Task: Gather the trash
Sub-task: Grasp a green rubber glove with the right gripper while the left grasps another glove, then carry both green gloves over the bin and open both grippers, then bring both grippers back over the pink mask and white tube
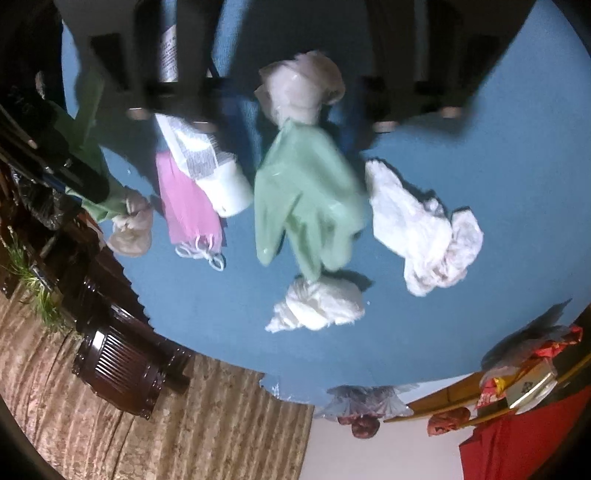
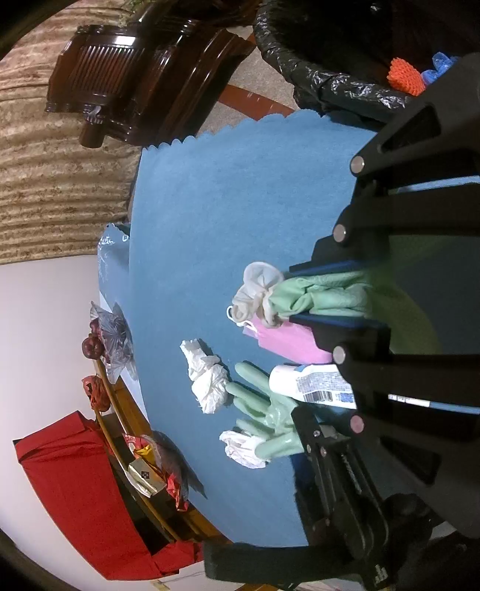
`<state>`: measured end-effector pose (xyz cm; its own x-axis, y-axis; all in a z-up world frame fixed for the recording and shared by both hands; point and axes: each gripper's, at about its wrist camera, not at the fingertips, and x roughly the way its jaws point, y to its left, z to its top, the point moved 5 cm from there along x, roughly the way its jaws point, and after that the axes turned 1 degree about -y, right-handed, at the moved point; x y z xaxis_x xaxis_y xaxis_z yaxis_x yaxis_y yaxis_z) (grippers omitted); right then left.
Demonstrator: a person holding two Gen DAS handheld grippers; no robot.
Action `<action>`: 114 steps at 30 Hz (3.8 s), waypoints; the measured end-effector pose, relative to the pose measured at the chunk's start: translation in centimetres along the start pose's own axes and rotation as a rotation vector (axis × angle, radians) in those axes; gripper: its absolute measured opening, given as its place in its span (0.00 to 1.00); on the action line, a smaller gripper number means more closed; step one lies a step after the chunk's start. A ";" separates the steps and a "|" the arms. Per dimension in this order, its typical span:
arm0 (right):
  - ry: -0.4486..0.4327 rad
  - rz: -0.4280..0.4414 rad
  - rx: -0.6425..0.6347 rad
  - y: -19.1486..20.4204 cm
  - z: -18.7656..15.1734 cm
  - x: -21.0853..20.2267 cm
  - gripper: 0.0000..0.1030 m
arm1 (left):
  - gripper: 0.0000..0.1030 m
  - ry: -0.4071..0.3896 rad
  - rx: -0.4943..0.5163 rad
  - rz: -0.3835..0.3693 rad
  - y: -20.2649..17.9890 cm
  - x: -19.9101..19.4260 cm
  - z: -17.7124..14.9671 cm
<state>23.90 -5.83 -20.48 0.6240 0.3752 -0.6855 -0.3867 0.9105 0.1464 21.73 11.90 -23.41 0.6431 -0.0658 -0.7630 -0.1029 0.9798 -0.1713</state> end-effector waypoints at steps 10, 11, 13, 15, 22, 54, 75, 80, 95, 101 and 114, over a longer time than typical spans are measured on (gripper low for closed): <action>-0.048 0.011 0.003 0.2 0.1 -2.7 0.18 | 0.19 -0.110 -0.012 -0.030 -0.7 -5.5 0.0; -0.061 0.014 0.003 0.2 0.2 -3.3 0.18 | 0.19 -0.121 -0.009 -0.034 -0.9 -6.1 0.2; -0.082 0.018 0.001 0.3 0.5 -4.4 0.17 | 0.19 -0.145 -0.001 -0.044 -1.5 -7.4 0.6; -0.101 0.019 -0.001 0.2 1.0 -5.6 0.17 | 0.19 -0.163 0.001 -0.055 -2.2 -8.4 1.0; -0.175 0.006 -0.003 -0.7 2.3 -10.2 0.17 | 0.19 -0.211 0.049 -0.097 -5.7 -11.1 2.3; -0.187 -0.401 0.219 -20.9 -6.6 -22.1 0.25 | 0.27 -0.054 0.367 -0.492 -31.9 -7.9 -0.9; -0.265 -0.311 0.217 -16.1 -5.5 -22.1 0.95 | 0.94 -0.198 0.289 -0.275 -21.0 -11.4 0.1; -0.258 -0.219 0.164 -12.2 -3.7 -19.8 0.95 | 0.94 -0.249 0.248 -0.148 -14.6 -12.8 0.4; -0.195 -0.088 0.020 -3.2 -0.4 -13.0 0.95 | 0.93 -0.266 0.109 0.061 -1.5 -12.9 1.1; -0.151 -0.068 -0.014 -1.2 0.0 -9.2 0.95 | 0.92 -0.242 0.076 0.087 1.0 -11.1 0.8; -0.051 -0.059 -0.045 0.7 1.0 0.1 0.77 | 0.91 -0.215 0.038 0.109 3.7 -6.7 1.7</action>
<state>24.34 -4.96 -19.70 0.6800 0.3307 -0.6544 -0.3775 0.9231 0.0742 18.35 16.34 -17.85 0.7767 0.0788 -0.6249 -0.1545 0.9857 -0.0678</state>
